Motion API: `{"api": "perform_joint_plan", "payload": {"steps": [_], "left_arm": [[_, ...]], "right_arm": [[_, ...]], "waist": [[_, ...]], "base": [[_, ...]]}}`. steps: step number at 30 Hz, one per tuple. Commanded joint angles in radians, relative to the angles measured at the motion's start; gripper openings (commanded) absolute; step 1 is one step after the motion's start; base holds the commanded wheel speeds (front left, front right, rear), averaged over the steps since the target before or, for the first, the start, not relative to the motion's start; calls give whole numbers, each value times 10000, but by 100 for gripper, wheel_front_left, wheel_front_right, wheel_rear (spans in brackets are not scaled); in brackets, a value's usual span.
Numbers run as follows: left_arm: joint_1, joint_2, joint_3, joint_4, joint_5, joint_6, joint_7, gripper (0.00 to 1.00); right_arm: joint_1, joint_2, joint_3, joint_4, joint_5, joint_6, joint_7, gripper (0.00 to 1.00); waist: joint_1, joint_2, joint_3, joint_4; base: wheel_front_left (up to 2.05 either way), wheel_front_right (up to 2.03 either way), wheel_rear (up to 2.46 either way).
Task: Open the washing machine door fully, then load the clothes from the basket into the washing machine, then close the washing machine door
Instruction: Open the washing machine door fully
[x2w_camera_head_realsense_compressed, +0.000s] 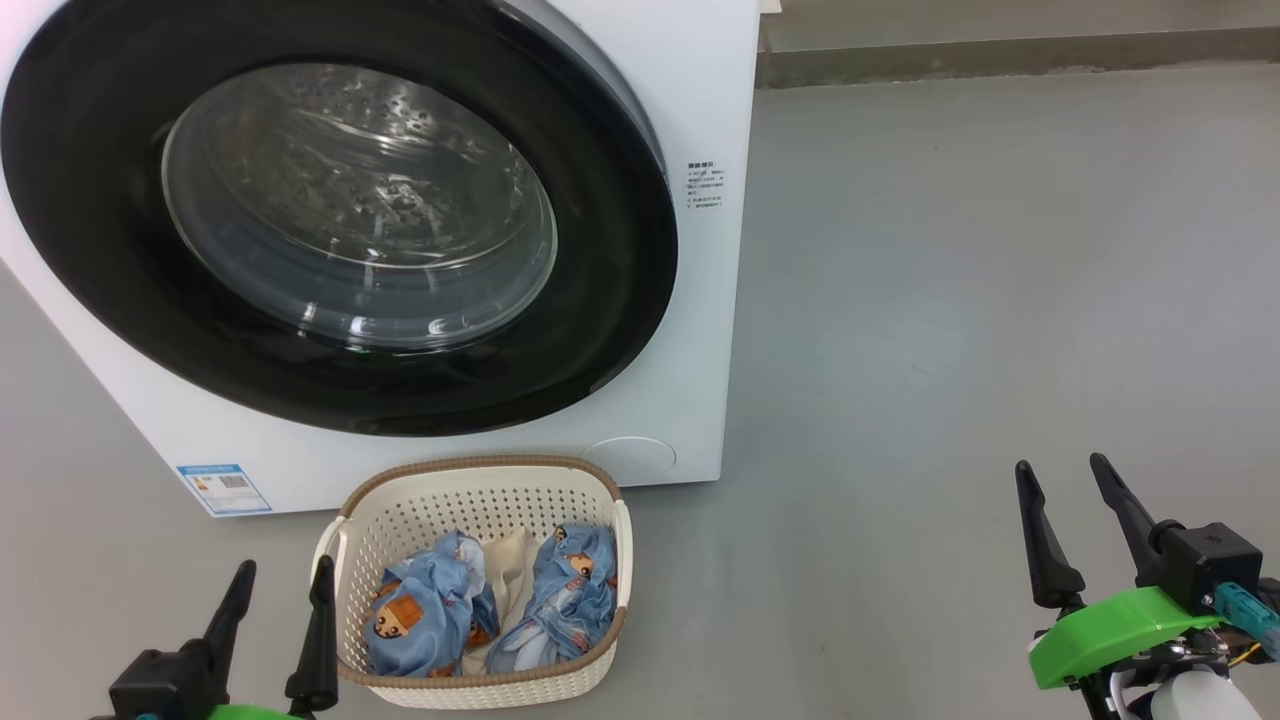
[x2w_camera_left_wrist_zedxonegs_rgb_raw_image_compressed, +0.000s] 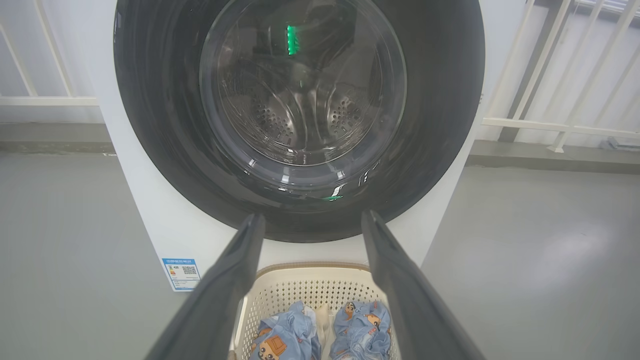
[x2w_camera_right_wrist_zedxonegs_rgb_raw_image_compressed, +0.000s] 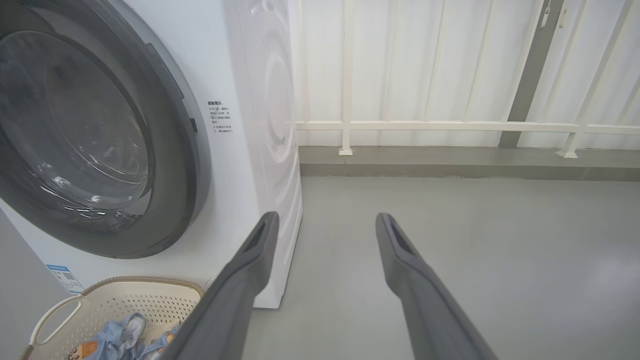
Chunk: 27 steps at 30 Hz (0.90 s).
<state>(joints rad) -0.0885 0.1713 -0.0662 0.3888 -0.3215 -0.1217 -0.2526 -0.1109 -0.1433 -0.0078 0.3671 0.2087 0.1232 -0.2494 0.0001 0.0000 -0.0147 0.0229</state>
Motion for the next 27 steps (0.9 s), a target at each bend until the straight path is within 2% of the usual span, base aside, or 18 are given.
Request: {"api": "perform_joint_plan", "payload": {"steps": [1,9,10,11,13,15,22,27], "left_arm": [[-464,200,322,-280,49,9,-91,100],[-376,36,192,-262,60,-12,-91,100],[-356,-8,182,-273,50,-13,-91,100],[-330,-52,175,-288,44,-15,-91,100],[-271,-148,172,-327,31,-18,-91,100],[-216,-243,151,-351,39,-22,-91,100],[-370,-502,90,-466,17,-43,-91,100],[-629,-654,1,-646,12,-62,-91,100]], "right_arm": [[-73,-109,180,-245,-60,75,-124,100],[-251,-80,292,-230,250,75,-124,100],[-309,-65,333,-250,400,75,-124,55],[-379,-41,373,-302,590,75,-124,43],[-550,17,420,-528,1057,75,-124,0],[-751,105,481,-891,1710,75,-124,0],[-1723,121,823,-1996,5080,75,-124,0],[-2701,-63,917,-1995,7517,75,-124,0]], "waist": [[-1,0,1,7],[-1,0,26,93],[-1,0,32,110],[-1,0,41,128],[-1,0,73,172],[-1,0,117,227],[-1,0,473,563],[-1,0,866,826]], "base": [[0,0,0],[0,0,0],[0,0,0],[0,0,0],[0,0,0],[0,0,0],[0,0,0],[0,0,0]]}}
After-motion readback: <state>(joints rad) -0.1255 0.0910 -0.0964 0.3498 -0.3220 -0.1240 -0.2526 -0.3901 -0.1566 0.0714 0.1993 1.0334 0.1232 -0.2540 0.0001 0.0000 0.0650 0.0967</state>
